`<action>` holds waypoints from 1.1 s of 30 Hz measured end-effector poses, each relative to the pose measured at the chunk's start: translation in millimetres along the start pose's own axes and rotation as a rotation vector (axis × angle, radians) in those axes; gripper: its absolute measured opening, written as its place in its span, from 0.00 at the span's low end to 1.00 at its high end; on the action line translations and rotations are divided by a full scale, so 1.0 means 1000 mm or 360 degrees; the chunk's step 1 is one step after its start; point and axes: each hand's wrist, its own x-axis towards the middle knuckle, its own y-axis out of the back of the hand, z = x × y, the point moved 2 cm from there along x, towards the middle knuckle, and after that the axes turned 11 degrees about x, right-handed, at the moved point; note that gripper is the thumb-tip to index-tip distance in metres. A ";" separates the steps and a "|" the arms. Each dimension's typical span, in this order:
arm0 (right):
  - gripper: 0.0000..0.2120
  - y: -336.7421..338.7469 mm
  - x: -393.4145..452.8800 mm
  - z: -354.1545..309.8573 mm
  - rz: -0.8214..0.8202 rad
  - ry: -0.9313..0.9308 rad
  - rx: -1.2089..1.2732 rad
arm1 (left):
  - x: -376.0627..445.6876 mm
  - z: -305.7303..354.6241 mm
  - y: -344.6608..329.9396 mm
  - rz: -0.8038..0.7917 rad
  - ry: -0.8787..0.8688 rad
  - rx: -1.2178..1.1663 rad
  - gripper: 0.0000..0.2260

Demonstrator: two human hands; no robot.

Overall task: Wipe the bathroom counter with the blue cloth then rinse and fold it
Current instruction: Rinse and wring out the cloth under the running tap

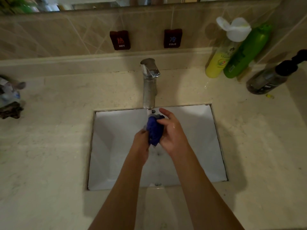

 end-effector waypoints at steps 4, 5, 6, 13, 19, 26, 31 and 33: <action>0.19 0.003 0.000 -0.012 -0.0104 0.0092 -0.0204 | -0.004 0.007 0.007 -0.0087 -0.0262 -0.0006 0.14; 0.19 0.004 0.001 -0.016 -0.0102 0.0131 -0.0311 | -0.004 0.009 0.009 -0.0079 -0.0267 0.0006 0.12; 0.19 0.006 0.003 -0.019 -0.0098 0.0155 -0.0392 | -0.004 0.010 0.010 -0.0111 -0.0243 -0.0062 0.12; 0.21 0.016 0.012 -0.037 -0.0109 0.0289 -0.0666 | -0.006 0.017 0.019 0.0081 -0.0294 0.0154 0.16; 0.31 0.021 0.015 -0.051 -0.0197 0.0372 -0.1464 | -0.013 0.035 0.040 0.0124 -0.0610 0.0675 0.17; 0.08 0.023 0.032 -0.040 -0.0085 0.0958 -0.2343 | -0.017 0.045 0.032 0.0398 -0.0814 0.0868 0.04; 0.09 0.031 0.030 -0.013 -0.0025 0.0299 -0.1251 | -0.004 0.028 0.013 0.0260 -0.0277 -0.0192 0.10; 0.10 0.033 0.029 0.000 0.0092 0.0318 -0.1034 | 0.003 0.023 0.007 0.0349 -0.0192 -0.0451 0.11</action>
